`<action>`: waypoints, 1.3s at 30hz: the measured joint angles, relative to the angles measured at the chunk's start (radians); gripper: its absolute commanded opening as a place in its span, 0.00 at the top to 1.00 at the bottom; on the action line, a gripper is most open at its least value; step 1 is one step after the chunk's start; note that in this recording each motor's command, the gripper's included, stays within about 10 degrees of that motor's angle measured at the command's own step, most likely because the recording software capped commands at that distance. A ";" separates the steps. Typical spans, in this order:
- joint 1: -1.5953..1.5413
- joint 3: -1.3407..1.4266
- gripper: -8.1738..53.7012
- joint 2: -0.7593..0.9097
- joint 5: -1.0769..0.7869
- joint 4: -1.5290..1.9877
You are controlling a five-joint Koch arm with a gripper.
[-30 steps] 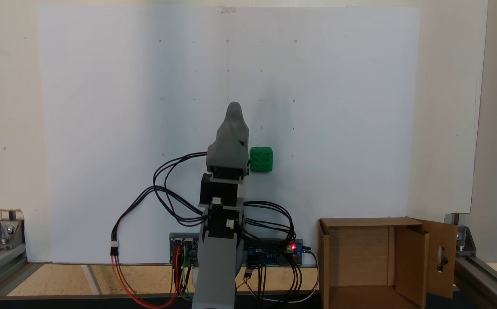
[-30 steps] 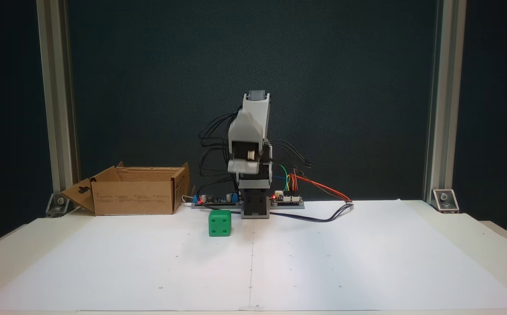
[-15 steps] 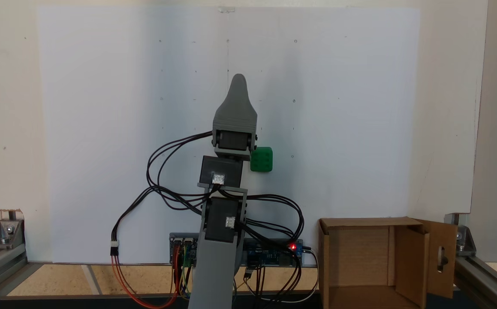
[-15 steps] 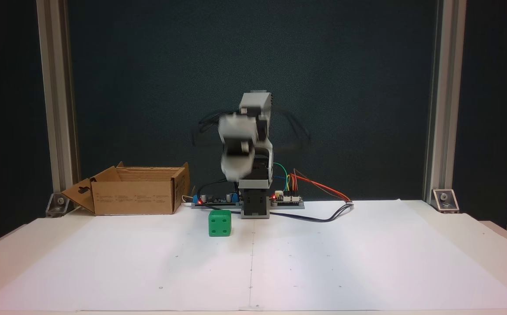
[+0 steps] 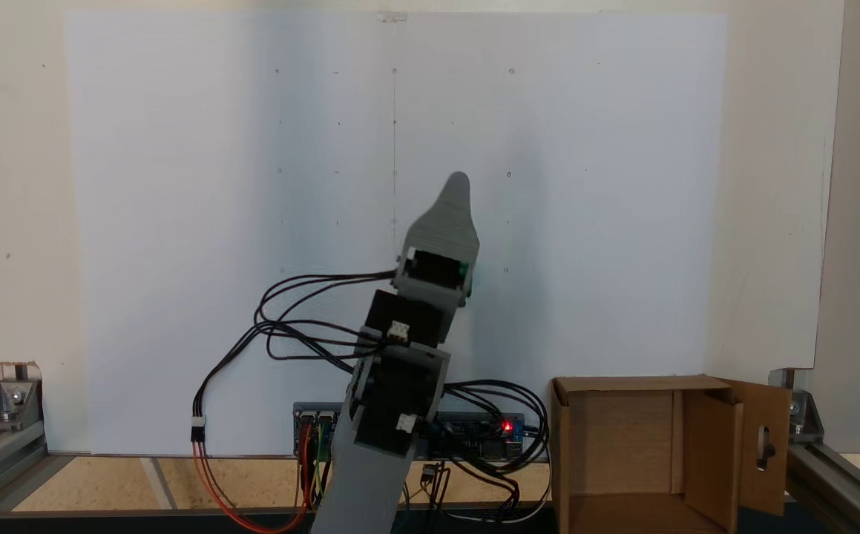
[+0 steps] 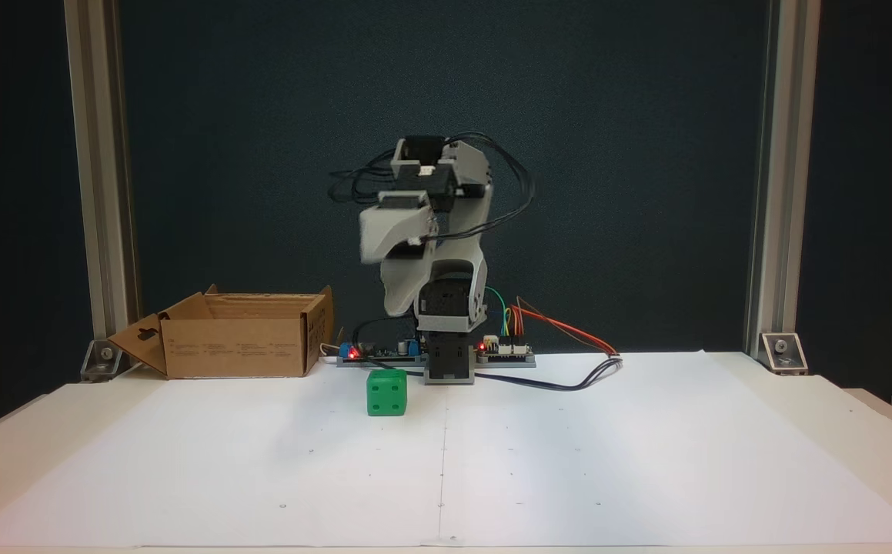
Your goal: Grasp a green dice and put it in the bin.
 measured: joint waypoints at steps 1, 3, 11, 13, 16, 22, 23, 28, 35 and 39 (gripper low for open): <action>0.041 0.000 0.12 0.000 0.000 0.060; 0.086 -0.002 0.11 0.000 0.000 0.181; 0.232 -0.115 0.10 0.000 -0.018 0.637; 0.276 -0.164 0.10 0.000 -0.064 0.724; 0.327 -0.190 0.10 0.000 -0.179 0.762; 0.328 -0.192 0.10 -0.021 -0.360 0.762; 0.328 -0.192 0.10 -0.028 -0.382 0.762; 0.310 -0.192 0.10 -0.075 -0.442 0.761; 0.282 -0.192 0.10 -0.213 -0.449 0.689; 0.267 -0.192 0.10 -0.259 -0.449 0.657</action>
